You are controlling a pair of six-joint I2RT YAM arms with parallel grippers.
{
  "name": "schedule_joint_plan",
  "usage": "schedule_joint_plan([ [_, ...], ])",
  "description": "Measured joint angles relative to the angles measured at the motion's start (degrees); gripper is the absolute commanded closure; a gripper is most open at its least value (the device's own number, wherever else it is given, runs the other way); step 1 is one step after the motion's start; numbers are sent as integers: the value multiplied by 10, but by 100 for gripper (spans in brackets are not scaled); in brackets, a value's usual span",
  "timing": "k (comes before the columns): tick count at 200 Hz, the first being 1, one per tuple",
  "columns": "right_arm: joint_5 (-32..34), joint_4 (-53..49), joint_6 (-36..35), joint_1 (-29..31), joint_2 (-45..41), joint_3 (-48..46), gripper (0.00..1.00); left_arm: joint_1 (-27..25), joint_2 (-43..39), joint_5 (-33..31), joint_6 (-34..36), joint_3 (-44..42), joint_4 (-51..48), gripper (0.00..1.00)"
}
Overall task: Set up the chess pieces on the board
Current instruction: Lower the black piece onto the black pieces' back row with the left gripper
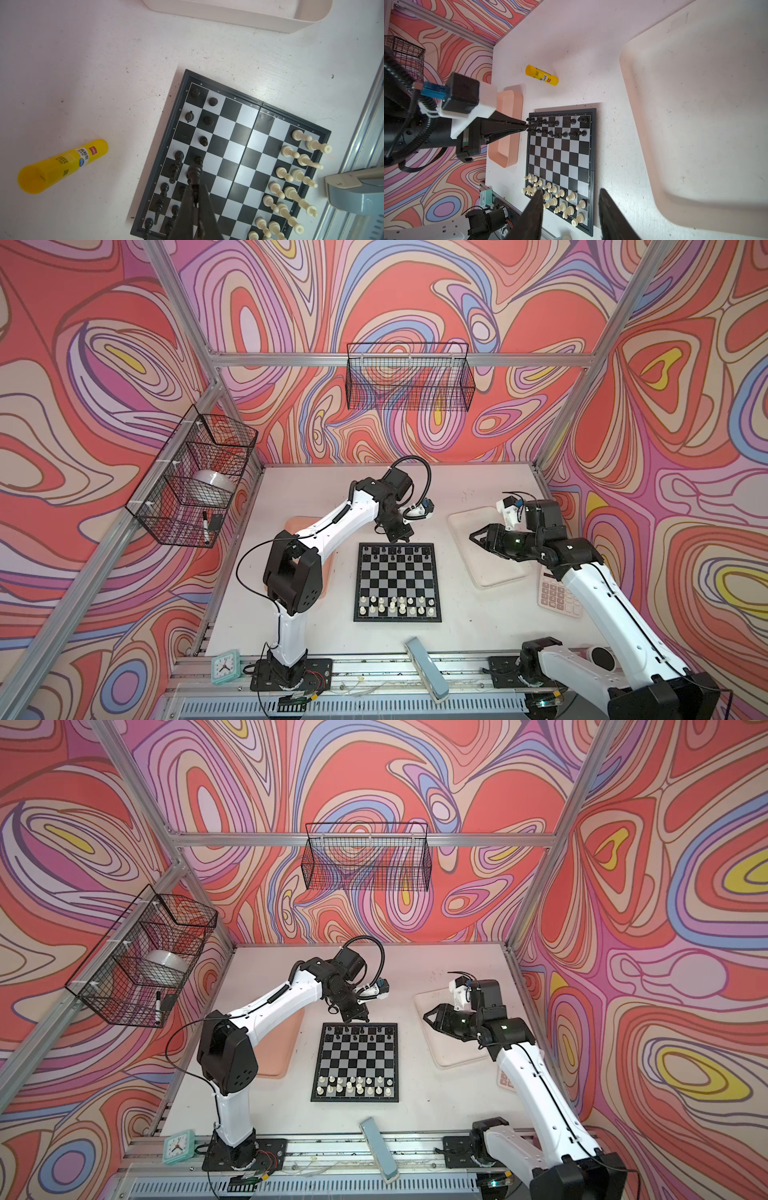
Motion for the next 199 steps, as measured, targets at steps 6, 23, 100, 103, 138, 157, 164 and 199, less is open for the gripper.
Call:
schedule_joint_plan([
  [6, 0, 0, 0, 0, 0, -1, 56, 0, 1, -3, 1, -4, 3, 100],
  [23, 0, 0, 0, 0, 0, -1, 56, -1, 2, -10, 3, -14, 11, 100],
  [100, 2, 0, -4, 0, 0, -1, 56, -14, 2, -49, 21, -32, 36, 100],
  [103, 2, 0, -4, 0, 0, -1, 56, -15, 2, -50, 21, -33, 37, 100],
  [138, 2, 0, -8, 0, 0, -1, 56, -24, 2, -68, 32, -45, 49, 100],
  [157, 2, 0, -9, 0, 0, -1, 56, -32, 3, -74, 38, -51, 53, 100],
  [164, 2, 0, -10, 0, 0, -1, 56, -34, 3, -76, 40, -51, 55, 100],
  [199, 2, 0, -11, 0, 0, -4, 56, -48, 12, -83, 51, -51, 59, 100],
])
